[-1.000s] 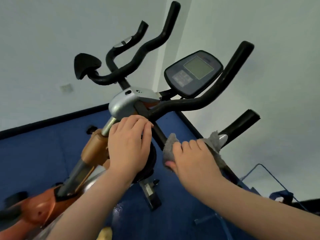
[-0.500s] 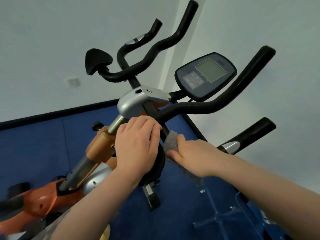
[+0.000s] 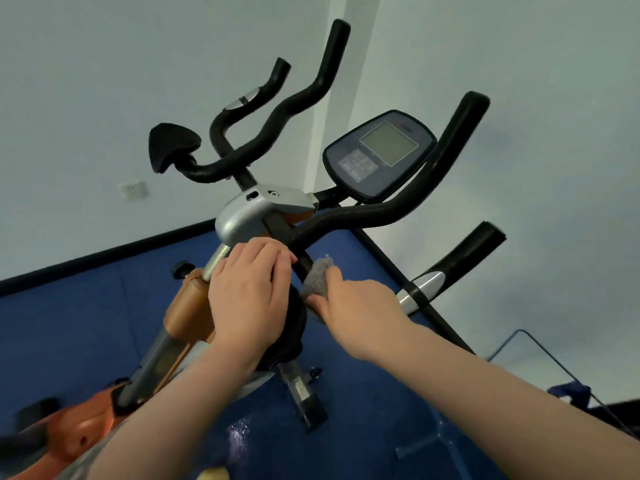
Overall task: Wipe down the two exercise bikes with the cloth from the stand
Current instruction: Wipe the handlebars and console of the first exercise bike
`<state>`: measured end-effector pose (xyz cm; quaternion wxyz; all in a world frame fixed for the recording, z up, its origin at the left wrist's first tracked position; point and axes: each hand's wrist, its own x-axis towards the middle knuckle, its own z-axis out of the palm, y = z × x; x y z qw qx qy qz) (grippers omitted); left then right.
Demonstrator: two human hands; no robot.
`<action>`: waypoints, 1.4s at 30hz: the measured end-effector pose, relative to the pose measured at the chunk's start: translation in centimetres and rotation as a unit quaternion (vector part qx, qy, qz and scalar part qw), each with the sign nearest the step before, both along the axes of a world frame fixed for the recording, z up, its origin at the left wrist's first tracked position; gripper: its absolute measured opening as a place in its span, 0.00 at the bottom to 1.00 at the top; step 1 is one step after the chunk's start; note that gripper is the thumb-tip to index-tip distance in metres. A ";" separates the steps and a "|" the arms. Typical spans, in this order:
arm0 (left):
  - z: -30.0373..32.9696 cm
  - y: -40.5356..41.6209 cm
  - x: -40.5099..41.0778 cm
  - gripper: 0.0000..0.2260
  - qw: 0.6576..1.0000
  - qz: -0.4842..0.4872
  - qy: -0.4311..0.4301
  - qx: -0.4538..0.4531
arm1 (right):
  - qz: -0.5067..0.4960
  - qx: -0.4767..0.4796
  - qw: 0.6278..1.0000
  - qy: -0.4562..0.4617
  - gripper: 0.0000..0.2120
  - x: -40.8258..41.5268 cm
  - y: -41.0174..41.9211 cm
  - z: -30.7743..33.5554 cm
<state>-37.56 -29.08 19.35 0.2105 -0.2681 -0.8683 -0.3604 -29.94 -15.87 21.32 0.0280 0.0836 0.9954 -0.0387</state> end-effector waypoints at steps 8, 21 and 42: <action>-0.1 0.1 0.1 0.12 1.000 0.009 -0.013 0.009 | 0.162 0.178 0.964 0.118 0.13 4.4 7.9 3.9; -0.1 0.2 0.3 0.10 0.992 0.091 -0.063 0.062 | -0.002 0.024 0.995 0.096 0.19 1.3 1.0 1.0; -2.1 -2.3 -0.1 0.16 0.926 0.021 -0.293 0.239 | 0.268 0.023 0.941 0.203 0.08 -8.0 4.5 5.3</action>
